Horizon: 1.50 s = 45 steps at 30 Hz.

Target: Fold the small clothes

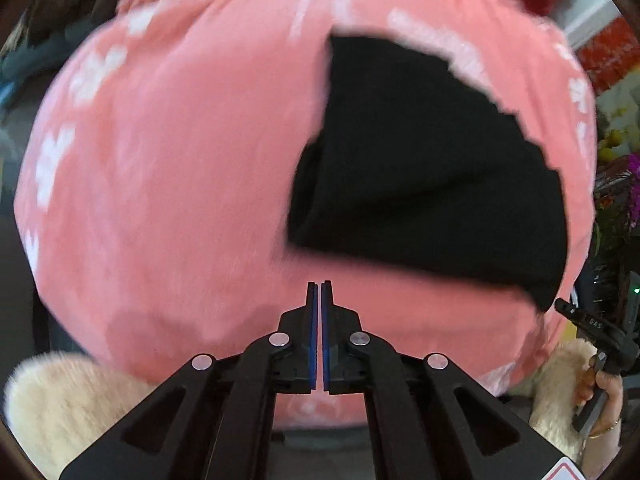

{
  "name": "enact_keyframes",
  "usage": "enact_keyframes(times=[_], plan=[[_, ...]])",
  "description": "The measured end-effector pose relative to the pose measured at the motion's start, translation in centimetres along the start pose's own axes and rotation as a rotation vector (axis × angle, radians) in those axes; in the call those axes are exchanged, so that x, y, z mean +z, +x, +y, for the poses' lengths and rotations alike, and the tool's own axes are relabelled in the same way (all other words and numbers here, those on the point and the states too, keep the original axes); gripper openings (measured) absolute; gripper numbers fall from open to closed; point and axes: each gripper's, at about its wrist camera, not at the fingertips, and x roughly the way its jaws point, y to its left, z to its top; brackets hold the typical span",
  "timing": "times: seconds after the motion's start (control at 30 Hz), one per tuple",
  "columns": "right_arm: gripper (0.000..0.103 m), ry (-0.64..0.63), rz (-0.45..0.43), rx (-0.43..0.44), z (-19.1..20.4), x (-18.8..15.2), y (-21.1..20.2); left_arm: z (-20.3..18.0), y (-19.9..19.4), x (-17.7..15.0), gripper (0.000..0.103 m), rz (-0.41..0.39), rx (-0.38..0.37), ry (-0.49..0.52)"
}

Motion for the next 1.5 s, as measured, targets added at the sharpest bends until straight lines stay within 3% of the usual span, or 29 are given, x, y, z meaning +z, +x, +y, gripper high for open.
enact_keyframes(times=[0.03, 0.07, 0.1, 0.17, 0.3, 0.43, 0.47, 0.5, 0.53, 0.57, 0.67, 0.73, 0.8, 0.83, 0.9, 0.97, 1.03, 1.07, 1.1, 1.2, 1.27, 1.37, 1.43, 1.47, 1.5], plan=[[0.023, -0.021, -0.041, -0.005, 0.5, 1.1, -0.9, -0.5, -0.7, 0.8, 0.004, -0.041, 0.013, 0.024], [0.039, -0.042, -0.069, -0.01, 1.1, 2.3, -1.4, -1.3, -1.3, 2.3, 0.015, -0.082, 0.029, 0.054], [0.049, -0.058, -0.088, -0.007, 1.5, 3.3, -1.6, -1.9, -1.3, 3.5, 0.044, -0.1, 0.04, 0.067], [0.049, -0.096, -0.128, -0.001, 2.6, 6.0, -1.5, -2.4, -1.3, 6.1, 0.061, -0.155, 0.068, 0.078], [0.049, -0.113, -0.147, -0.02, 3.3, 10.6, 0.9, -2.8, 1.0, 12.0, 0.061, -0.196, 0.072, 0.09], [0.049, -0.093, -0.118, -0.044, 3.2, 12.9, 5.2, -0.6, 5.3, 15.6, 0.061, -0.136, 0.059, 0.005], [0.044, -0.094, -0.108, -0.035, 3.1, 13.0, 5.7, -0.1, 6.6, 16.1, 0.059, -0.109, 0.037, -0.015], [0.01, -0.105, -0.091, -0.011, 3.2, 13.2, 6.5, 0.1, 7.4, 16.2, 0.029, -0.091, 0.013, -0.023], [0.002, -0.114, -0.084, 0.005, 3.5, 13.4, 6.8, 0.2, 8.3, 16.4, 0.001, -0.065, -0.024, -0.02], [0.002, -0.13, -0.111, 0.01, 4.0, 13.3, 6.2, 0.0, 8.6, 16.7, 0.001, -0.051, -0.047, -0.008], [0.002, -0.192, -0.249, 0.018, 5.7, 14.2, 2.5, -1.8, 5.6, 16.8, 0.001, -0.174, -0.09, 0.07], [0.002, -0.178, -0.294, 0.025, 5.6, 15.4, 1.5, -2.6, 3.8, 18.0, 0.001, -0.246, -0.097, 0.088], [0.002, -0.158, -0.261, -0.021, 4.7, 16.8, 3.4, -2.9, 4.1, 19.6, 0.001, -0.257, -0.089, 0.069], [0.003, -0.147, -0.203, -0.067, 3.8, 17.2, 5.9, -3.1, 5.1, 20.0, 0.002, -0.238, -0.061, 0.08], [0.007, -0.085, -0.1, -0.087, 2.4, 17.2, 9.1, -2.9, 9.2, 20.8, 0.003, -0.143, 0.05, 0.094], [0.009, -0.013, -0.135, -0.032, 1.2, 16.3, 8.3, -2.0, 10.1, 20.5, 0.007, -0.109, 0.076, 0.052], [0.036, 0.02, -0.209, -0.005, 0.4, 14.2, 5.3, -0.8, 8.2, 19.2, 0.014, -0.175, 0.022, -0.009], [0.057, 0.024, -0.225, -0.003, 0.1, 13.3, 4.5, -0.1, 7.0, 18.1, 0.034, -0.195, -0.004, -0.028], [0.058, 0.02, -0.238, 0.003, -0.3, 11.9, 3.6, 0.2, 6.3, 17.3, 0.054, -0.198, -0.002, -0.035], [0.058, 0.032, -0.149, 0.084, -1.5, 8.3, 3.0, 2.0, 4.6, 13.8, 0.062, -0.195, -0.041, -0.063], [0.058, 0.039, -0.096, 0.121, -1.8, 6.2, 3.5, 3.3, 4.8, 10.9, 0.068, -0.13, -0.085, -0.121], [0.06, 0.017, -0.01, 0.134, -1.0, 3.3, 5.4, 4.8, 6.6, 6.3, 0.068, 0.003, -0.143, -0.23], [0.061, 0.005, -0.011, 0.16, -0.1, 2.5, 6.4, 4.6, 7.1, 4.8, 0.068, 0.011, -0.178, -0.261], [0.048, -0.031, -0.022, 0.155, 0.6, 2.7, 6.5, 4.0, 6.8, 4.4, 0.067, -0.024, -0.183, -0.231], [0.032, -0.047, -0.008, 0.164, 1.2, 3.2, 6.7, 3.5, 6.9, 4.4, 0.053, -0.009, -0.195, -0.21]])
